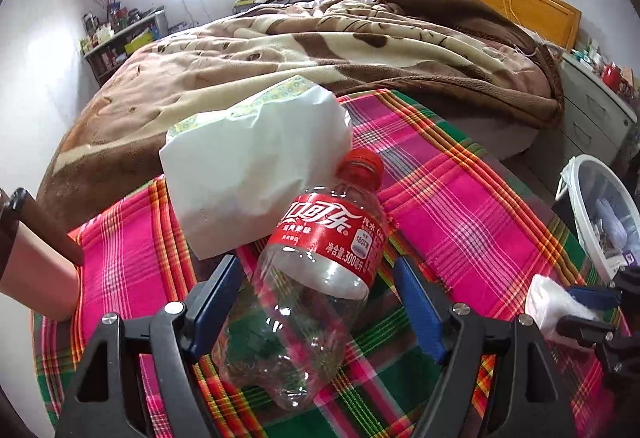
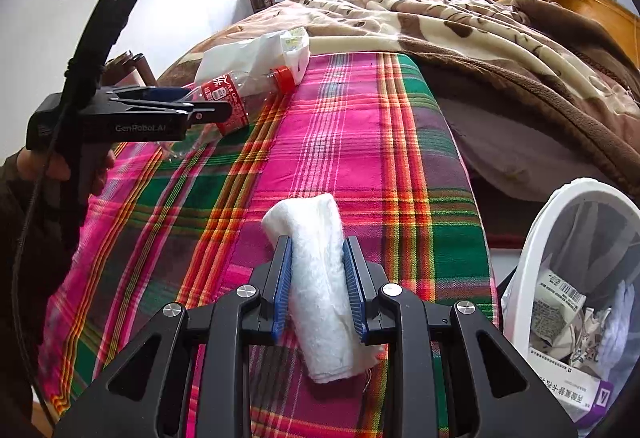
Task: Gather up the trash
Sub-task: 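Grasp the Coca-Cola plastic bottle with the left tool while the right tool grasps the white cloth, then carry the bottle and white cloth over the wastebasket with both tools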
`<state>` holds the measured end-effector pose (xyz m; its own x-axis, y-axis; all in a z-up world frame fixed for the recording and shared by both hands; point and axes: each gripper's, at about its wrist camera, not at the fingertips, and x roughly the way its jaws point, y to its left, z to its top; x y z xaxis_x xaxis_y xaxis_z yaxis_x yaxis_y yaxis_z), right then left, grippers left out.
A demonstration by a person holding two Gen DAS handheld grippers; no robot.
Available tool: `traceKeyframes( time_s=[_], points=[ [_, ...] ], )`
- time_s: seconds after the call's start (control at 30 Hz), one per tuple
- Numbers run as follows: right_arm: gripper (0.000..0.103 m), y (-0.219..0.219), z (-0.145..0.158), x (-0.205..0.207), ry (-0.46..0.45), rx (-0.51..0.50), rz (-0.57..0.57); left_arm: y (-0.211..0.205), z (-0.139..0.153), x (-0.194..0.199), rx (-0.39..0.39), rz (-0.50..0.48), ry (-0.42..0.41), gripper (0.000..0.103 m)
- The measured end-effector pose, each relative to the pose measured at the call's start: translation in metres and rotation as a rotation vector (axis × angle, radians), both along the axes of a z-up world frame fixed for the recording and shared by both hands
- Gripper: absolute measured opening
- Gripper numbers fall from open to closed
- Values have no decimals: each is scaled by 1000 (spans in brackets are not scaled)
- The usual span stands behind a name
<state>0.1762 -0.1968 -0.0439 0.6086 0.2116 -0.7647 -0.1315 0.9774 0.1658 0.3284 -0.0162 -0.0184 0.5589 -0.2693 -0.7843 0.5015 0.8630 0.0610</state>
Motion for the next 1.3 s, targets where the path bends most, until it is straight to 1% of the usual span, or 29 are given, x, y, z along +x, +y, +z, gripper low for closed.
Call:
traceKeyframes(
  time_s=[0.1, 0.2, 0.3, 0.37, 0.5, 0.57, 0.6, 0.63, 0.97, 1.13, 1.3],
  points=[
    [27, 0, 1, 0, -2, 1, -2, -2, -1, 4, -12, 13, 11, 80],
    [27, -2, -1, 1, 1, 10, -7, -9, -6, 5, 10, 17, 19, 80],
    [27, -2, -1, 0, 1, 12, -8, -15, -14, 8, 13, 28, 57, 80],
    [27, -2, -1, 0, -1, 13, -8, -18, -17, 7, 11, 40, 60, 79],
    [27, -4, -1, -1, -2, 20, -11, -20, -16, 5, -20, 50, 67, 73],
    [27, -5, -1, -2, -3, 26, -13, -22, -16, 2, -20, 51, 64, 70],
    [27, -5, -1, -3, -4, 27, -13, -23, -16, 0, -20, 48, 60, 66],
    [27, -5, -1, -3, -6, 28, -13, -25, -15, -2, -19, 44, 58, 66],
    [26, -16, 7, -12, -45, 43, -64, -28, -9, -33, -52, 44, 55, 66],
    [26, -23, 17, -21, -76, 53, -86, -29, 2, -56, -83, 36, 37, 66],
    [26, -33, 25, -34, -108, 60, -118, -37, 16, -84, -106, 9, 8, 66]
  ],
)
